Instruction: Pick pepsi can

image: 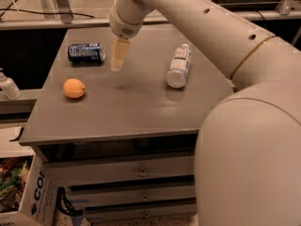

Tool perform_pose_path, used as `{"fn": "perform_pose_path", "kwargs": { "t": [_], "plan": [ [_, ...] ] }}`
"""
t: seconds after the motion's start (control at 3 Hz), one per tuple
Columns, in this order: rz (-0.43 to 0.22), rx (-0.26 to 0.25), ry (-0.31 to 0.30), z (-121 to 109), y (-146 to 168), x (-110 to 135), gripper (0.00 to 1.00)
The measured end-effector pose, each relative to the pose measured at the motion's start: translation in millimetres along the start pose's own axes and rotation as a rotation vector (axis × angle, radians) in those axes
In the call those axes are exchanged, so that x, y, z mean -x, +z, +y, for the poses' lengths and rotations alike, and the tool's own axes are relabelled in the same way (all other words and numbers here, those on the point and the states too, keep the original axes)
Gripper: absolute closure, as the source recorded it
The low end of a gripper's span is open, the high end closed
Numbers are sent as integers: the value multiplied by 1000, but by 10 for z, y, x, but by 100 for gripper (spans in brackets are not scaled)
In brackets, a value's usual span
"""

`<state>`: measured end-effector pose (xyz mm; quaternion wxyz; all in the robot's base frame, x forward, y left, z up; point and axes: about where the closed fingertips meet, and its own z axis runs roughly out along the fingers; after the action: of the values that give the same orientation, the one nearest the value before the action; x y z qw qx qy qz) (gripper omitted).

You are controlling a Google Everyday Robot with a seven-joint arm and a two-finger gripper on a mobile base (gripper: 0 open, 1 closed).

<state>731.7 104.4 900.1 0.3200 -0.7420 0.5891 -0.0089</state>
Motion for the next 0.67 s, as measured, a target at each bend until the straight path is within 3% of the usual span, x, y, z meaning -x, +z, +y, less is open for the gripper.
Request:
{"fn": "perform_pose_path", "kwargs": {
  "t": [0.33, 0.67],
  "plan": [
    [-6, 58, 10, -299, 480, 247, 0],
    [-3, 59, -3, -277, 539, 327, 0]
  ]
}}
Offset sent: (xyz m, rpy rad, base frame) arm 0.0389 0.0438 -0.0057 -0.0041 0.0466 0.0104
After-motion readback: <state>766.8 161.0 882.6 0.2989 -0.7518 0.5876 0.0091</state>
